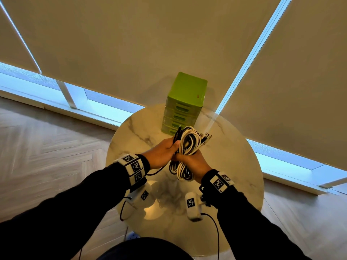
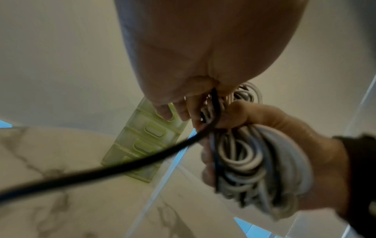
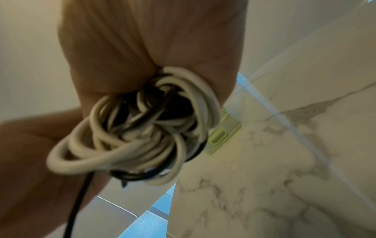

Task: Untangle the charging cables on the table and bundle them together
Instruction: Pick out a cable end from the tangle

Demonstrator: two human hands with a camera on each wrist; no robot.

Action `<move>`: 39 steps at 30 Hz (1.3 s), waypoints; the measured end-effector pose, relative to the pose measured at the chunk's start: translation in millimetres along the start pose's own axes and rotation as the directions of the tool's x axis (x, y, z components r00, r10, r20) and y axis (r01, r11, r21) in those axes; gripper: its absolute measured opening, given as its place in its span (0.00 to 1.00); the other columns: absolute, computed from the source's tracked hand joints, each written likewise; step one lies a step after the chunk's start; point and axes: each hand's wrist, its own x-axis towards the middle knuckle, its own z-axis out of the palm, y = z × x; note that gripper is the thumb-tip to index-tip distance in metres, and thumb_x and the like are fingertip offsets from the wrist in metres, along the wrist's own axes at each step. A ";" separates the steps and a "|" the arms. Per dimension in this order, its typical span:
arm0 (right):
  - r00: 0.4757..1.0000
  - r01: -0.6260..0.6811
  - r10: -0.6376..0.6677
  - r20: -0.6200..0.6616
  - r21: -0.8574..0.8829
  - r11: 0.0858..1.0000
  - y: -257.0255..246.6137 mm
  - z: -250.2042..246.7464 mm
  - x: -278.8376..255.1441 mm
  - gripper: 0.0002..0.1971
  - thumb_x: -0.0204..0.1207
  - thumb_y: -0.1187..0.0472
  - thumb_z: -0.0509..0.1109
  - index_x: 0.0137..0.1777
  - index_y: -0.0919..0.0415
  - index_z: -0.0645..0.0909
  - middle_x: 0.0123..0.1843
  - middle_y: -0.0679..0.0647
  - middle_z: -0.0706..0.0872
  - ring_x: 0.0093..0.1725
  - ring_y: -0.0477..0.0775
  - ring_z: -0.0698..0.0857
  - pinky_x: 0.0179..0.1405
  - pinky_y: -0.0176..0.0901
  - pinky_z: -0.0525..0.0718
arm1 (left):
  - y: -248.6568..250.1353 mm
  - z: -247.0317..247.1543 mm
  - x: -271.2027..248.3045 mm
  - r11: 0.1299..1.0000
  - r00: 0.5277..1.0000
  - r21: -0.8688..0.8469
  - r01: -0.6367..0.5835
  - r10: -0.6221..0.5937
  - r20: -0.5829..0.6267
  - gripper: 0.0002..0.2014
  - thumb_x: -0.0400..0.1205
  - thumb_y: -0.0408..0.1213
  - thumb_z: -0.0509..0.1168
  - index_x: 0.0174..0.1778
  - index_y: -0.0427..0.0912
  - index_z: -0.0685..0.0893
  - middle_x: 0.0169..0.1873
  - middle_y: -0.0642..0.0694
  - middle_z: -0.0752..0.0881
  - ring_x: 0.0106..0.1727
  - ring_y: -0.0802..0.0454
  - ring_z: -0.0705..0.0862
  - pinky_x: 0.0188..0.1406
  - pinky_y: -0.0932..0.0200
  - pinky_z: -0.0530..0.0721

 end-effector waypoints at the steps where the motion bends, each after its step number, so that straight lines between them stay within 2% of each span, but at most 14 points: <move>1: 1.000 0.005 -0.005 0.000 0.035 0.999 0.4 1.6 0.0 0.21 0.64 0.68 0.78 0.59 0.64 0.86 0.51 0.64 0.92 0.54 0.65 0.91 0.59 0.68 0.88 | 2.5 2.2 0.1 0.996 0.999 -0.081 0.038 -0.039 -0.001 0.23 0.92 0.53 0.49 0.79 0.49 0.74 0.72 0.47 0.83 0.73 0.53 0.81 0.78 0.43 0.75; 5: 0.998 0.022 -0.028 0.057 0.104 0.994 -10.1 -0.4 1.3 0.20 0.67 0.72 0.76 0.60 0.69 0.85 0.53 0.69 0.90 0.56 0.69 0.89 0.57 0.65 0.89 | 17.8 2.8 -1.2 0.967 0.996 -0.246 0.067 -0.078 -0.036 0.27 0.91 0.59 0.48 0.79 0.49 0.75 0.71 0.53 0.83 0.72 0.58 0.81 0.80 0.50 0.74; 8: 0.999 0.023 -0.027 0.046 0.097 0.995 -18.8 -11.3 2.1 0.17 0.70 0.74 0.77 0.60 0.69 0.85 0.51 0.63 0.92 0.52 0.61 0.91 0.52 0.53 0.90 | 27.5 -4.3 -6.4 0.985 0.998 -0.173 0.025 -0.034 -0.050 0.24 0.92 0.53 0.42 0.82 0.50 0.68 0.71 0.62 0.74 0.72 0.67 0.71 0.70 0.79 0.66; 9: 0.999 0.025 -0.028 0.025 0.108 0.994 -19.7 -15.0 3.6 0.16 0.70 0.74 0.77 0.59 0.69 0.85 0.50 0.62 0.92 0.51 0.60 0.91 0.50 0.52 0.90 | 23.9 -5.9 -7.5 0.983 0.998 -0.180 0.023 -0.032 -0.047 0.26 0.92 0.53 0.42 0.85 0.50 0.64 0.74 0.63 0.71 0.74 0.68 0.69 0.69 0.80 0.64; 11: 0.999 0.020 -0.014 -0.041 0.148 0.989 -19.4 -22.5 8.9 0.15 0.70 0.73 0.77 0.58 0.68 0.86 0.51 0.63 0.92 0.52 0.62 0.90 0.52 0.54 0.89 | 6.9 -7.2 -9.0 0.981 0.999 -0.194 0.009 -0.019 -0.051 0.26 0.92 0.55 0.42 0.85 0.54 0.64 0.77 0.57 0.76 0.74 0.62 0.76 0.74 0.63 0.70; 13: 0.994 0.006 0.013 -0.105 0.186 0.983 -18.7 -32.0 14.2 0.14 0.69 0.70 0.79 0.55 0.67 0.86 0.49 0.63 0.91 0.51 0.64 0.89 0.55 0.60 0.87 | -12.7 -7.9 -11.1 0.978 0.994 -0.208 -0.021 -0.003 -0.113 0.19 0.93 0.49 0.47 0.78 0.55 0.73 0.64 0.51 0.86 0.60 0.56 0.87 0.66 0.51 0.82; 15: 0.994 -0.024 0.046 -0.102 0.202 0.979 -16.9 -40.7 18.1 0.15 0.67 0.68 0.80 0.54 0.68 0.86 0.49 0.65 0.90 0.52 0.67 0.89 0.58 0.66 0.86 | -22.1 -8.3 -11.7 0.979 0.983 -0.193 -0.062 0.026 -0.184 0.14 0.92 0.41 0.54 0.71 0.53 0.80 0.53 0.48 0.89 0.52 0.54 0.88 0.60 0.53 0.86; 17: 0.996 -0.056 0.067 -0.056 0.185 0.981 -16.2 -43.0 17.5 0.17 0.68 0.70 0.80 0.57 0.70 0.86 0.50 0.65 0.90 0.53 0.68 0.89 0.57 0.66 0.87 | -21.8 -7.4 -9.1 0.974 0.972 -0.208 -0.088 0.039 -0.231 0.12 0.90 0.36 0.61 0.65 0.52 0.85 0.50 0.47 0.91 0.53 0.54 0.89 0.60 0.59 0.86; 20: 0.999 -0.054 0.052 0.018 0.125 0.991 -15.3 -35.1 14.9 0.17 0.70 0.73 0.77 0.59 0.68 0.86 0.52 0.63 0.92 0.53 0.66 0.90 0.54 0.58 0.90 | -13.3 -4.6 2.4 0.987 0.958 -0.122 -0.108 0.070 -0.279 0.09 0.87 0.34 0.66 0.59 0.46 0.89 0.47 0.48 0.92 0.50 0.58 0.89 0.56 0.65 0.84; 24: 0.999 -0.044 0.041 0.029 0.082 0.996 -11.7 -27.0 16.5 0.17 0.66 0.69 0.78 0.56 0.66 0.87 0.51 0.68 0.91 0.54 0.70 0.89 0.56 0.65 0.89 | -10.1 -2.4 12.0 0.994 0.930 -0.079 -0.078 0.044 -0.365 0.04 0.85 0.37 0.69 0.52 0.45 0.89 0.38 0.53 0.91 0.40 0.62 0.86 0.49 0.64 0.82; 30: 0.993 -0.067 0.052 0.101 0.146 0.987 -13.8 -28.4 16.5 0.21 0.72 0.70 0.79 0.65 0.63 0.85 0.56 0.60 0.92 0.59 0.61 0.90 0.56 0.52 0.89 | -13.7 -5.8 18.3 0.998 0.925 0.053 -0.025 0.043 -0.379 0.04 0.84 0.44 0.70 0.52 0.53 0.88 0.39 0.56 0.91 0.42 0.62 0.89 0.49 0.66 0.85; 35: 0.999 -0.022 0.025 -0.023 0.122 0.992 -10.6 -24.6 23.2 0.18 0.70 0.69 0.80 0.60 0.63 0.86 0.52 0.61 0.92 0.54 0.63 0.91 0.59 0.66 0.88 | -11.4 -0.6 24.1 0.999 0.930 0.009 -0.051 0.051 -0.365 0.03 0.86 0.45 0.68 0.54 0.57 0.85 0.44 0.57 0.90 0.44 0.63 0.88 0.47 0.66 0.84; 37: 0.996 0.004 0.010 -0.085 0.157 0.988 -14.1 -26.6 25.5 0.16 0.71 0.70 0.78 0.58 0.65 0.86 0.51 0.63 0.92 0.53 0.65 0.91 0.57 0.65 0.89 | -12.8 5.0 21.1 0.996 0.941 -0.061 -0.069 0.045 -0.334 0.04 0.87 0.47 0.66 0.56 0.55 0.80 0.50 0.54 0.87 0.47 0.62 0.87 0.48 0.62 0.87; 39: 0.990 0.024 0.010 -0.139 0.239 0.971 -20.0 -31.1 27.4 0.11 0.72 0.71 0.76 0.54 0.67 0.85 0.49 0.67 0.91 0.49 0.66 0.90 0.54 0.63 0.89 | -18.5 12.9 15.0 0.995 0.963 -0.094 -0.021 -0.005 -0.270 0.07 0.88 0.50 0.62 0.52 0.52 0.76 0.48 0.52 0.85 0.43 0.60 0.86 0.48 0.55 0.86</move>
